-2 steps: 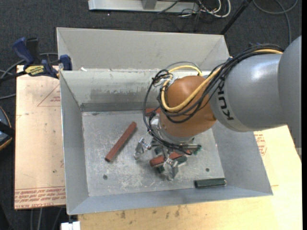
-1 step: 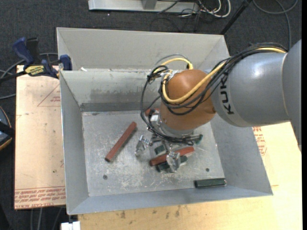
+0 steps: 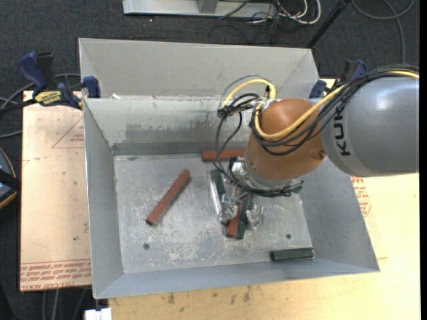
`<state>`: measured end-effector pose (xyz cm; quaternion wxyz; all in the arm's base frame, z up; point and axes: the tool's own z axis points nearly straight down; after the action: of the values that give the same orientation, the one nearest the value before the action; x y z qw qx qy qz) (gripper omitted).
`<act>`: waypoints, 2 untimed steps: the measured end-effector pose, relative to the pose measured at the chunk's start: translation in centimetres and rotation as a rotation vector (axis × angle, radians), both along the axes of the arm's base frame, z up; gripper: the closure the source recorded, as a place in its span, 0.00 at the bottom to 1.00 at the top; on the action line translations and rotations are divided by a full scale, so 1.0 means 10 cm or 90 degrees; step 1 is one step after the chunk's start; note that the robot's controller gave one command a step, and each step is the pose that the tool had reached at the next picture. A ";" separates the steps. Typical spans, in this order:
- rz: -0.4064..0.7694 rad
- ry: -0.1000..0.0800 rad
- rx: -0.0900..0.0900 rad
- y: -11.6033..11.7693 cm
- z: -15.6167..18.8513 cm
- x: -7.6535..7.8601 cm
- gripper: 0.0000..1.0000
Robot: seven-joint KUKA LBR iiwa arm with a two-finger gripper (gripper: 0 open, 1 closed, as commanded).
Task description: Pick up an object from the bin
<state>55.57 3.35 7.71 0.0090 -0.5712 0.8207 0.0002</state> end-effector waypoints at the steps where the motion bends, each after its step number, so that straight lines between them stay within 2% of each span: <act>1: 0.000 0.000 0.000 0.00 0.00 0.00 1.00; 2: 0.000 0.000 0.000 0.00 0.00 0.00 1.00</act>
Offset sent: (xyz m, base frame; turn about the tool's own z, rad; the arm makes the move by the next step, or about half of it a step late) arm 0.0000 0.0000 0.0000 0.0000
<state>55.56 3.33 7.69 0.0089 -0.5713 0.8207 0.0004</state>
